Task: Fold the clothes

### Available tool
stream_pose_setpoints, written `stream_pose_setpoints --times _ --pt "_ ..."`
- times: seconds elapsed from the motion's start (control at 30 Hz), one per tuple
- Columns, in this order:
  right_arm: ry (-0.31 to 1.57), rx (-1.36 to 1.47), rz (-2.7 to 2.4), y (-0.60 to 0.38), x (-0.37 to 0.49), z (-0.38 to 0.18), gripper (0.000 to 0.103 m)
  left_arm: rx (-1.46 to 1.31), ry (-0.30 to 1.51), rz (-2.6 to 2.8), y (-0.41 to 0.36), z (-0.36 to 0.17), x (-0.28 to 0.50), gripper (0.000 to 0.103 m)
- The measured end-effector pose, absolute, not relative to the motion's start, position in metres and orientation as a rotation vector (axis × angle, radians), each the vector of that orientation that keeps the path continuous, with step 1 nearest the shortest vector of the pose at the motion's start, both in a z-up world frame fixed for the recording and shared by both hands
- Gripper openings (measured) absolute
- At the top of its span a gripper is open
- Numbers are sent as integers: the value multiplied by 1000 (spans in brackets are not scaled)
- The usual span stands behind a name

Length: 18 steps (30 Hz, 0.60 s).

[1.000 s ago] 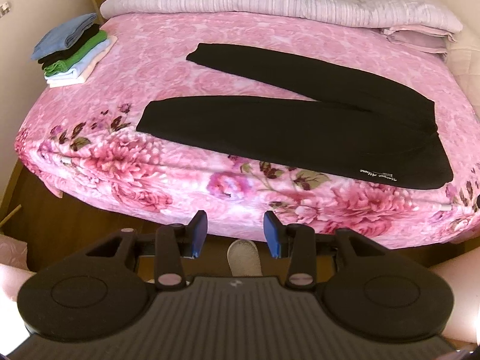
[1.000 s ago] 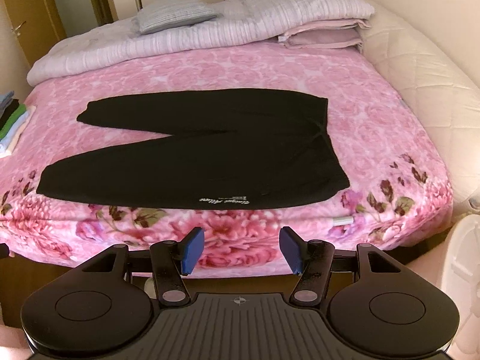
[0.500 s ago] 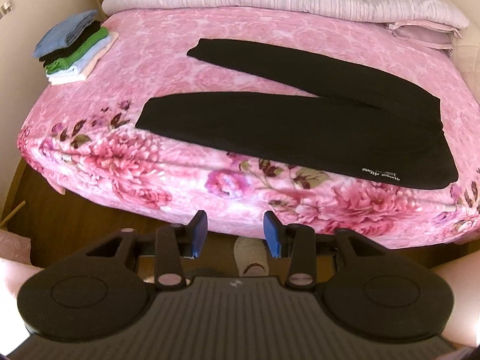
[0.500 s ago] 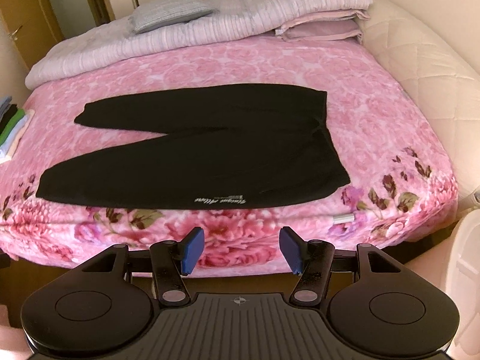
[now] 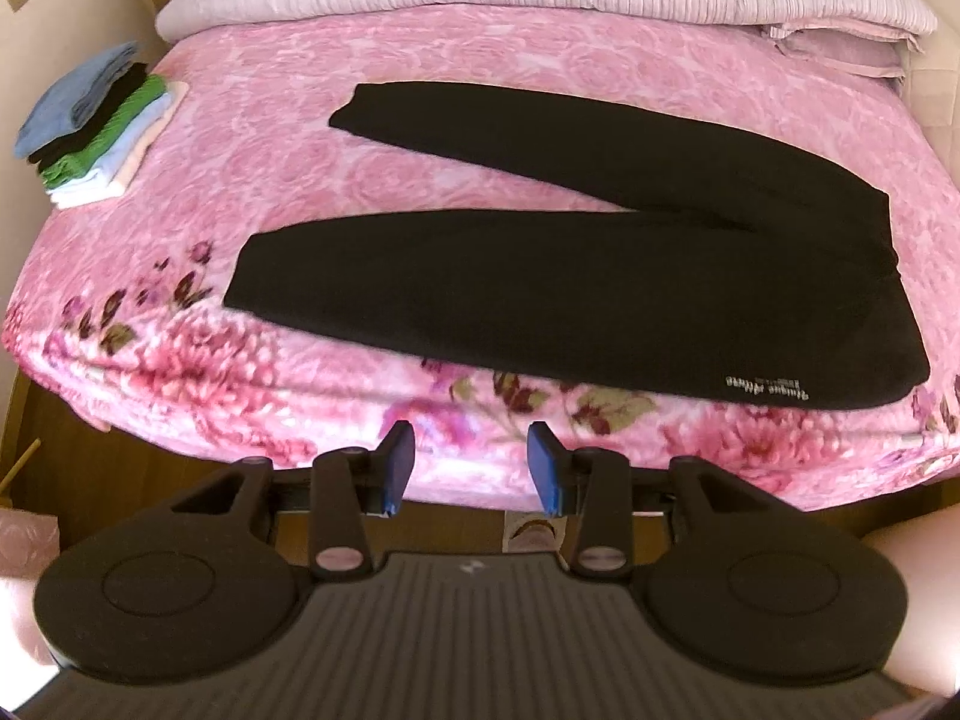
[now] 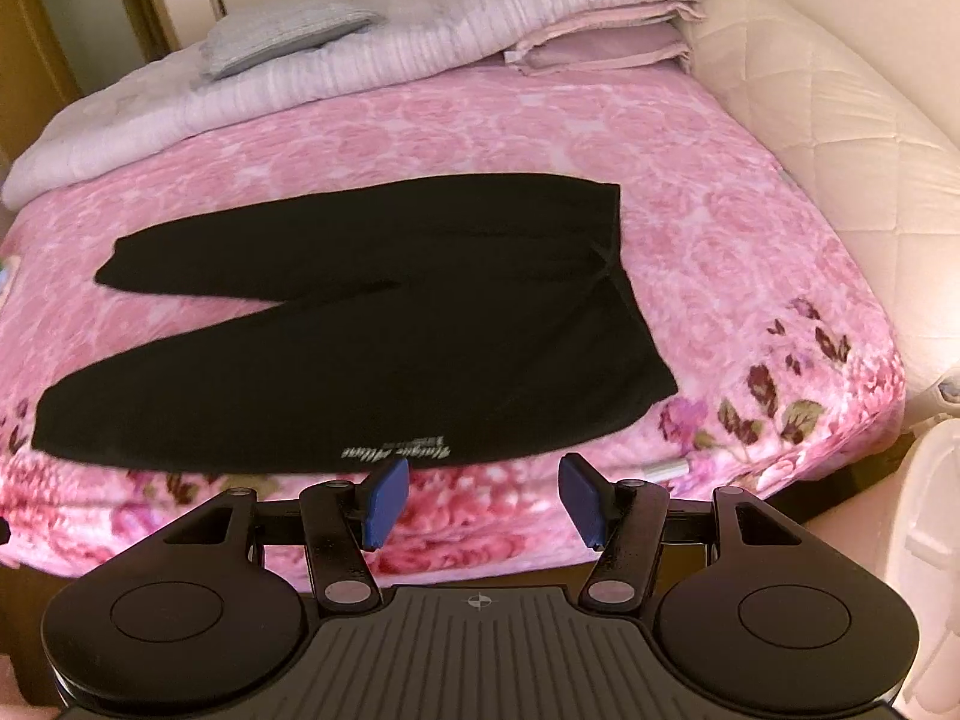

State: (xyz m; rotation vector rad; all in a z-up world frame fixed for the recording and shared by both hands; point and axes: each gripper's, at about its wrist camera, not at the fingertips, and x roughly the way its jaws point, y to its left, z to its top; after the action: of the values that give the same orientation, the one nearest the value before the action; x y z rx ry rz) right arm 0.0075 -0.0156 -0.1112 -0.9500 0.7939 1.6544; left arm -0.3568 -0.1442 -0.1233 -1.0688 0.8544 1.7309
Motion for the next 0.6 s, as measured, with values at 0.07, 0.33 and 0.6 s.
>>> stream_pose_setpoints --times 0.07,0.33,0.6 --pt "803 -953 1633 1 0 -113 59 -1066 863 1719 -125 -124 -366 37" --pt "915 -908 1560 72 -40 -120 59 -1016 893 1663 -41 -119 -412 37" --pt "964 -822 1548 136 -64 -132 59 -1018 858 1553 47 -136 -460 37"
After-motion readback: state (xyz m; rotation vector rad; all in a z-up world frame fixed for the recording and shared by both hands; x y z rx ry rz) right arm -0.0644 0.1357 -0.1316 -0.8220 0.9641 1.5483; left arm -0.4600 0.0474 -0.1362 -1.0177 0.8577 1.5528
